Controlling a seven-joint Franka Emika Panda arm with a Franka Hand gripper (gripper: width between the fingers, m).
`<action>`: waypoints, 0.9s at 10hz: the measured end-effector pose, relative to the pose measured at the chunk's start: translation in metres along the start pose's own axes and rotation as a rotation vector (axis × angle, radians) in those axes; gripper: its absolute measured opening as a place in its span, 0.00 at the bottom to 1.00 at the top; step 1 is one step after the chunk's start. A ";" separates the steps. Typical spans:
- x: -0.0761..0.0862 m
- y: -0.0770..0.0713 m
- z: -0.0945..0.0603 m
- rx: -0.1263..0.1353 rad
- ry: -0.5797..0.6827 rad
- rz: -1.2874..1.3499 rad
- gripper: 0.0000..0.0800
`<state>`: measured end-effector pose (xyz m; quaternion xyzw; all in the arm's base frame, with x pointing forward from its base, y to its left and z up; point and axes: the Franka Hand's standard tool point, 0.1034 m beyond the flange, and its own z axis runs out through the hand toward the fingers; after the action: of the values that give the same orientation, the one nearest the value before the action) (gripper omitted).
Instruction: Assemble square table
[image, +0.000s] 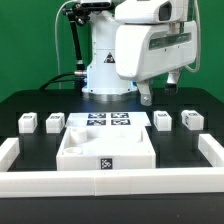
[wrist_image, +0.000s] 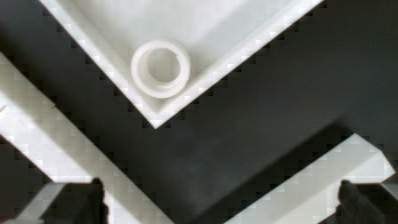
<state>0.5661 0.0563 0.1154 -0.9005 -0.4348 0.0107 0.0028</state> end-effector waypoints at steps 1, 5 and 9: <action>0.000 0.000 0.000 0.000 0.000 0.000 0.81; 0.000 0.000 0.000 0.000 0.000 0.000 0.81; -0.012 0.009 0.005 -0.058 0.044 -0.236 0.81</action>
Offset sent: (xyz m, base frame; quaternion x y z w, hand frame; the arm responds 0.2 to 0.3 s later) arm 0.0000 0.0000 0.0000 0.0000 0.0000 0.0000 1.0000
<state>0.5657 0.0416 0.1105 -0.8429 -0.5375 -0.0222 -0.0124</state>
